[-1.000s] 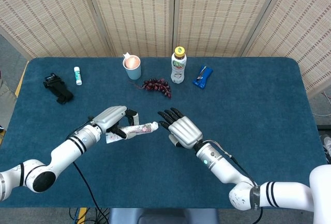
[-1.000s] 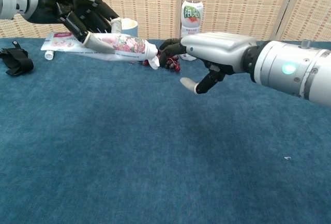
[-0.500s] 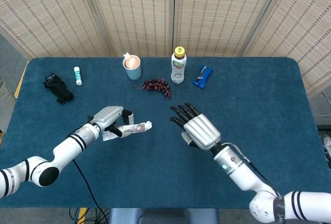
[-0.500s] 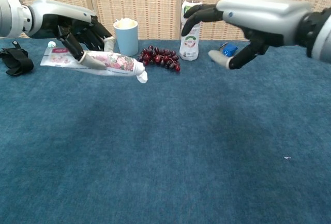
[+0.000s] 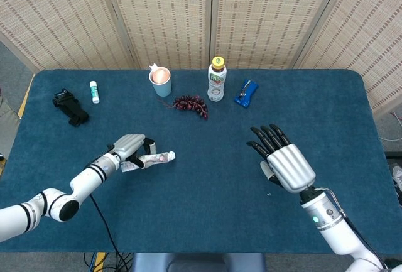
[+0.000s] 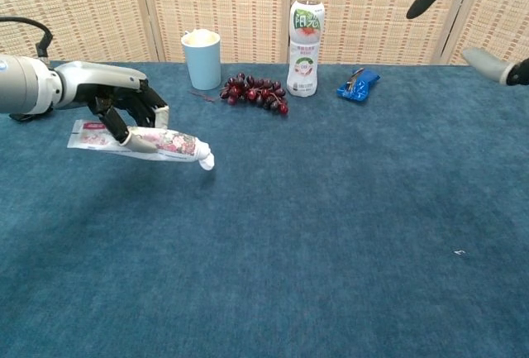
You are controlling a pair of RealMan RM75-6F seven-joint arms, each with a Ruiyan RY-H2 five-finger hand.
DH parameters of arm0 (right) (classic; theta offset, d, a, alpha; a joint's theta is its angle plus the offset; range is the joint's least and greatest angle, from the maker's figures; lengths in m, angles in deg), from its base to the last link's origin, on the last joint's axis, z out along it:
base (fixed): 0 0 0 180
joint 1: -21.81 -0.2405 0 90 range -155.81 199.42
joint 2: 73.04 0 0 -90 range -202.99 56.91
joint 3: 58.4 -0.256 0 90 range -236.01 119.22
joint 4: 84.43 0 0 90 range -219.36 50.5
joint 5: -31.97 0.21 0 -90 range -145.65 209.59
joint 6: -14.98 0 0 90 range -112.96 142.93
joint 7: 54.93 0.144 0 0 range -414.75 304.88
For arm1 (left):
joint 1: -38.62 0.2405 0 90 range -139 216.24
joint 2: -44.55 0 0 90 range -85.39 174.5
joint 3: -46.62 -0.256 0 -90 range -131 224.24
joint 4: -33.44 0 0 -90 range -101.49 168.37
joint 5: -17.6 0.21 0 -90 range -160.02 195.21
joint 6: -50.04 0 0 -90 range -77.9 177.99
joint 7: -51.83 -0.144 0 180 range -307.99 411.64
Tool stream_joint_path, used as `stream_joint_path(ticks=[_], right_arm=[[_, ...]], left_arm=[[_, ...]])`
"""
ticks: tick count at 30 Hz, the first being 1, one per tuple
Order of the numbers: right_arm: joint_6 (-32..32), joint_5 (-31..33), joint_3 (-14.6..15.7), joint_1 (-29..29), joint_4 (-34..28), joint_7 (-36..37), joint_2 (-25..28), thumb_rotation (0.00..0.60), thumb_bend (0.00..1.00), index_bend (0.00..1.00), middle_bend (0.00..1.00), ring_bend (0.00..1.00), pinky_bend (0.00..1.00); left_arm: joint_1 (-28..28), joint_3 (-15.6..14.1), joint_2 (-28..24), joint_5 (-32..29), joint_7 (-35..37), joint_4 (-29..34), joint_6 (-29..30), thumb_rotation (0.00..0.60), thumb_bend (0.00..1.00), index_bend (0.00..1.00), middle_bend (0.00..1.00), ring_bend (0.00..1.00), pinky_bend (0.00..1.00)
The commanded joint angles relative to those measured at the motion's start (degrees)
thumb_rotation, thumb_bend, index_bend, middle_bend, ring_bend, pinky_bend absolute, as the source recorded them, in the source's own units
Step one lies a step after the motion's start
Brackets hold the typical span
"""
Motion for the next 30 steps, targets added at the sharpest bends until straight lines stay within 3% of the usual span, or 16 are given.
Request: stream_joint_path(ticks=[1, 4, 12, 18, 23, 30], right_arm=[[1.1, -1.4, 0.6, 1.5, -0.4, 0.1, 0.7, 0.600, 0.46, 0.23, 0.06, 0.00, 0.00], [1.8, -1.6, 0.7, 2.7, -0.5, 0.1, 1.2, 0.600, 0.46, 0.23, 0.06, 0.00, 0.00], [3.3, -2.2, 0.3, 5.3, -1.0, 0.0, 2.6, 0.600, 0.46, 0.23, 0.06, 0.00, 0.00], [4.8, -2.0, -0.4, 7.2, -1.1, 0.5, 4.2, 0.600, 0.46, 0.23, 0.06, 0.00, 0.00], [4.9, 0.8, -0.3, 9.3, -0.5, 1.7, 7.1, 0.600, 0.47, 0.17, 0.06, 0.00, 0.00], [4.9, 4.7, 0.7, 12.8, 1.6, 3.6, 9.5, 0.600, 0.46, 0.09, 0.06, 0.00, 0.00]], left_arm=[[0.9, -0.1, 1.9, 2.2, 2.6, -2.4, -0.6, 0.600, 0.44, 0.51, 0.61, 0.35, 0.19], [1.7, 0.1, 2.6, 4.2, 5.4, -3.9, -0.7, 0.600, 0.44, 0.48, 0.57, 0.31, 0.17], [2.9, 0.0, 2.3, 9.6, 11.0, -5.6, -0.5, 0.587, 0.44, 0.30, 0.34, 0.15, 0.13], [4.6, 0.9, -0.8, 11.3, 13.5, -2.6, 3.0, 0.589, 0.44, 0.23, 0.26, 0.12, 0.13], [9.4, 0.8, -5.1, 11.0, 9.9, 3.0, 11.9, 0.596, 0.44, 0.23, 0.25, 0.12, 0.13], [20.1, -2.9, -10.1, 9.4, -1.8, 12.7, 27.9, 0.600, 0.43, 0.23, 0.25, 0.12, 0.13]])
